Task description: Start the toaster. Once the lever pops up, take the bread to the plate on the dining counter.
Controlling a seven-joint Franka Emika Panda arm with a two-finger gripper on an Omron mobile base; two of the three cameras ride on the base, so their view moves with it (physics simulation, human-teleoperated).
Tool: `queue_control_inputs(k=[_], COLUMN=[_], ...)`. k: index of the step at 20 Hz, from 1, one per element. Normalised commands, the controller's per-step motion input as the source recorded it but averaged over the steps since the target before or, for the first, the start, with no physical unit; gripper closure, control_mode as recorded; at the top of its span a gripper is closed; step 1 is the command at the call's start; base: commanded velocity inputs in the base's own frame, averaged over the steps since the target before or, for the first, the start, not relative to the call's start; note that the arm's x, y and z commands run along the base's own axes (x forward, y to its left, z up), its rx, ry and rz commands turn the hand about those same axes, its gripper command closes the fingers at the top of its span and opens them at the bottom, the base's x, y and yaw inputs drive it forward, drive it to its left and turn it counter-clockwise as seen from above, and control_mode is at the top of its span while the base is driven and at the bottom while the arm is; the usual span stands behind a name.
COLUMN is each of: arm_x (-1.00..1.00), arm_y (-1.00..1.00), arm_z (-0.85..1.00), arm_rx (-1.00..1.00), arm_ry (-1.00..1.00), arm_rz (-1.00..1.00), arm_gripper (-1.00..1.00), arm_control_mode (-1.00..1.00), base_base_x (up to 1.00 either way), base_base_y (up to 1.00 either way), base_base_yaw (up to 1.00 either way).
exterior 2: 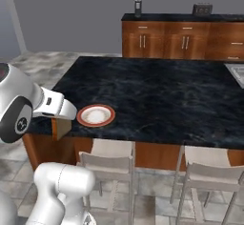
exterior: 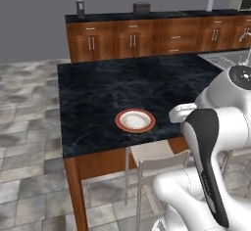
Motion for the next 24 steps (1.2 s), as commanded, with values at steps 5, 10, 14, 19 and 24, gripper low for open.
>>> queue_control_inputs(k=[5, 10, 14, 19, 24], arm_x=[0.0, 0.0, 0.0, 0.0, 0.08], arm_y=[0.0, 0.0, 0.0, 0.0, -0.04], arm_z=[0.0, 0.0, 0.0, 0.0, 0.0], arm_rx=[0.0, 0.0, 0.0, 0.0, 0.0], arm_ry=[0.0, 0.0, 0.0, 0.0, 0.0], arm_rz=[0.0, 0.0, 0.0, 0.0, 0.03], arm_gripper=[1.0, 1.0, 1.0, 1.0, 1.0], arm_control_mode=[1.0, 1.0, 1.0, 1.0, -1.0], base_base_x=[0.42, 0.37, 0.47, 0.39, 0.18], base_base_y=[-0.32, -0.21, -0.14, -0.09, -0.03], base_base_yaw=[0.21, 0.16, 0.15, 0.13, 0.08])
